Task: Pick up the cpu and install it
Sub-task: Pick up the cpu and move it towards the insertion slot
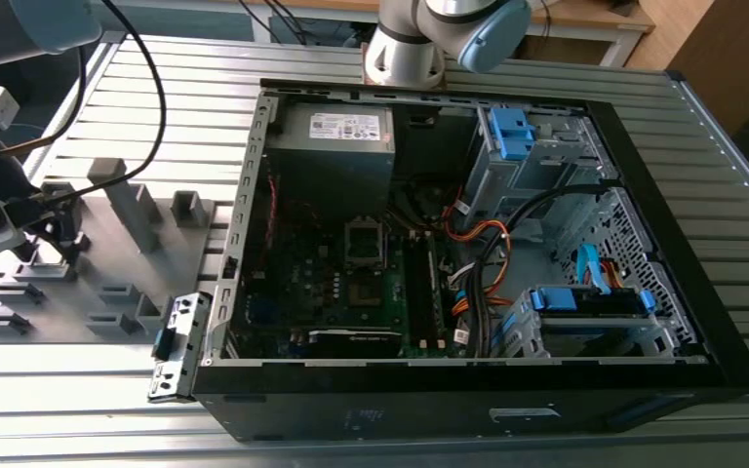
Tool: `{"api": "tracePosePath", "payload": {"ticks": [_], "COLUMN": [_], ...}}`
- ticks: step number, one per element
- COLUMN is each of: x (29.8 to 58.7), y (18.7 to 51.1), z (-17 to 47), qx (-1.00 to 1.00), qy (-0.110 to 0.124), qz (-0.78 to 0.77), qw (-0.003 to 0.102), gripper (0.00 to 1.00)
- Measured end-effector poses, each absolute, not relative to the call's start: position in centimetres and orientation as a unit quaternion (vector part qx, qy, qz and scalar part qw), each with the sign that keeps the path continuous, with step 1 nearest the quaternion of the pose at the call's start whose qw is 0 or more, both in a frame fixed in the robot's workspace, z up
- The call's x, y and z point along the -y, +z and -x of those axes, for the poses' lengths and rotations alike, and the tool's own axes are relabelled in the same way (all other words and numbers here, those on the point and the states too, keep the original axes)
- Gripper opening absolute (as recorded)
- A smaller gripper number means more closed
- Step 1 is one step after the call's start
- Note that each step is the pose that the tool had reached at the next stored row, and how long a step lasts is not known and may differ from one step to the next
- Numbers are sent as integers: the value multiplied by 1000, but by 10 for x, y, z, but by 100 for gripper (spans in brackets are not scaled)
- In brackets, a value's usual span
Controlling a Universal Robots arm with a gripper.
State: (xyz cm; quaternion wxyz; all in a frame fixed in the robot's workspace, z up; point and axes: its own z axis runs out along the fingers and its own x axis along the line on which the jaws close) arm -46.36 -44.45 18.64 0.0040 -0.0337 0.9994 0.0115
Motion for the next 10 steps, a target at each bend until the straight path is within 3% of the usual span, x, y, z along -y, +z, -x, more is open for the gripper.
{"api": "tracePosePath", "payload": {"ticks": [10], "x": [444], "y": [186], "z": [464], "qx": [-999], "qy": [12], "qz": [34], "qw": [4], "gripper": [51]}}
